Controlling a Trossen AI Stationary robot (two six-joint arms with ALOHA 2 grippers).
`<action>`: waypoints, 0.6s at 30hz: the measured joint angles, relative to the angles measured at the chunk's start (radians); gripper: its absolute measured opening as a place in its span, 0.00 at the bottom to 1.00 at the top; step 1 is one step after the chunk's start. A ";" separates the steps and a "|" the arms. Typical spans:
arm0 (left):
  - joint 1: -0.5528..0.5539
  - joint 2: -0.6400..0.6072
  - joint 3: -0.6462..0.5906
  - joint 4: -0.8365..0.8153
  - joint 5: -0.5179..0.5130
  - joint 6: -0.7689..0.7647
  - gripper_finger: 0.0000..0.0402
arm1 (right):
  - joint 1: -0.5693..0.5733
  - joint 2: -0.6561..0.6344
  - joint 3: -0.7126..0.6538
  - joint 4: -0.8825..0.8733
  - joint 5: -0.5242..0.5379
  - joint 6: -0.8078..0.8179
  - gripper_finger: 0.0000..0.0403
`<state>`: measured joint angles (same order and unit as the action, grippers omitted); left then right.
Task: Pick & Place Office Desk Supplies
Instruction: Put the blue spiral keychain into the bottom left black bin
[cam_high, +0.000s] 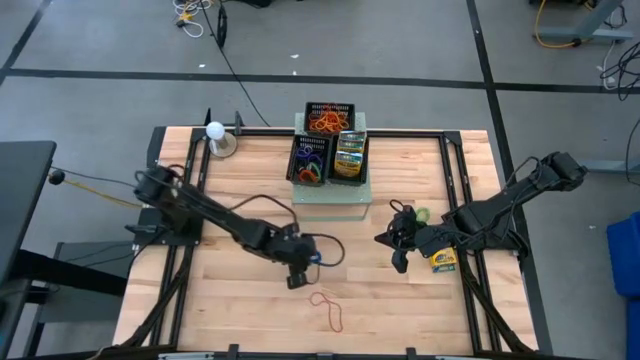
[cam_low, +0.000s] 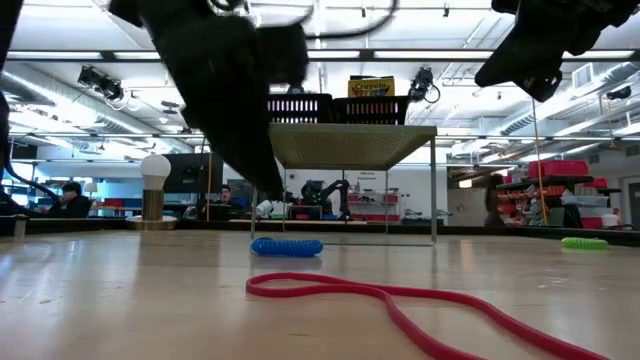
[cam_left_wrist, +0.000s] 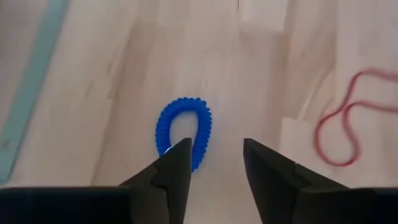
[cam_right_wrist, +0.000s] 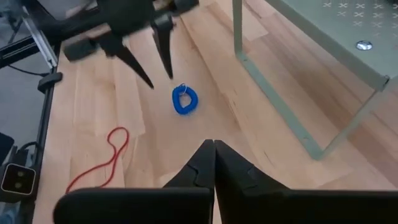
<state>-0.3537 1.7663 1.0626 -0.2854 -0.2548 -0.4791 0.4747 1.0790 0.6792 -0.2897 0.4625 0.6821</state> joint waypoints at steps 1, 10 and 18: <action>0.004 0.025 0.015 -0.007 0.009 0.024 0.39 | 0.000 0.000 0.000 0.000 0.000 -0.002 0.01; 0.015 0.165 0.104 -0.039 0.012 0.154 0.34 | 0.000 0.000 0.000 -0.001 -0.002 -0.015 0.01; 0.016 0.172 0.106 -0.065 -0.004 0.175 0.15 | 0.000 0.000 0.000 -0.007 -0.002 -0.034 0.01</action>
<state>-0.3382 1.9385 1.1683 -0.3508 -0.2592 -0.3045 0.4747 1.0794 0.6792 -0.2970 0.4609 0.6479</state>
